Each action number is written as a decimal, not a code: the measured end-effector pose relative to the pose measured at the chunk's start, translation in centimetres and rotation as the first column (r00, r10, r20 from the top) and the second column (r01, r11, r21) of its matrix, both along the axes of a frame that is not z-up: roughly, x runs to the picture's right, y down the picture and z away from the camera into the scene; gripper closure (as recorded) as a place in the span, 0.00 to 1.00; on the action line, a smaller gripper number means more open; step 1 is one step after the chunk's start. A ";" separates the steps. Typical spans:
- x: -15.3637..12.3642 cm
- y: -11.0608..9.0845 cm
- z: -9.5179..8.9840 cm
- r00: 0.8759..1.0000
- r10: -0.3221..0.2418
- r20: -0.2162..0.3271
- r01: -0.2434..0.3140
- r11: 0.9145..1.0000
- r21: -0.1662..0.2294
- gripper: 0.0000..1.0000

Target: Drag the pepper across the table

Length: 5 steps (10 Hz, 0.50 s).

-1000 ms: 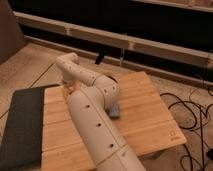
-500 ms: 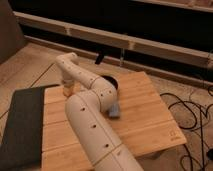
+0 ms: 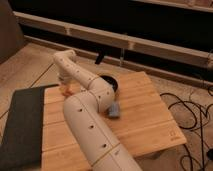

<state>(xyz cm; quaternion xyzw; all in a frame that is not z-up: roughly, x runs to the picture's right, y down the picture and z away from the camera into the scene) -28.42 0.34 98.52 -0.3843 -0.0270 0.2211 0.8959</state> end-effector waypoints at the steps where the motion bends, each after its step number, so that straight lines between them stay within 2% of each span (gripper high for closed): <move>1: -0.6 0.4 -0.2 1.000 -0.016 0.011 0.016 1.000 -0.005 1.00; 3: -1.9 0.9 -0.5 0.998 -0.044 0.035 0.044 0.999 -0.008 1.00; 5: -4.6 0.9 -1.5 0.992 -0.089 0.087 0.088 0.996 0.010 1.00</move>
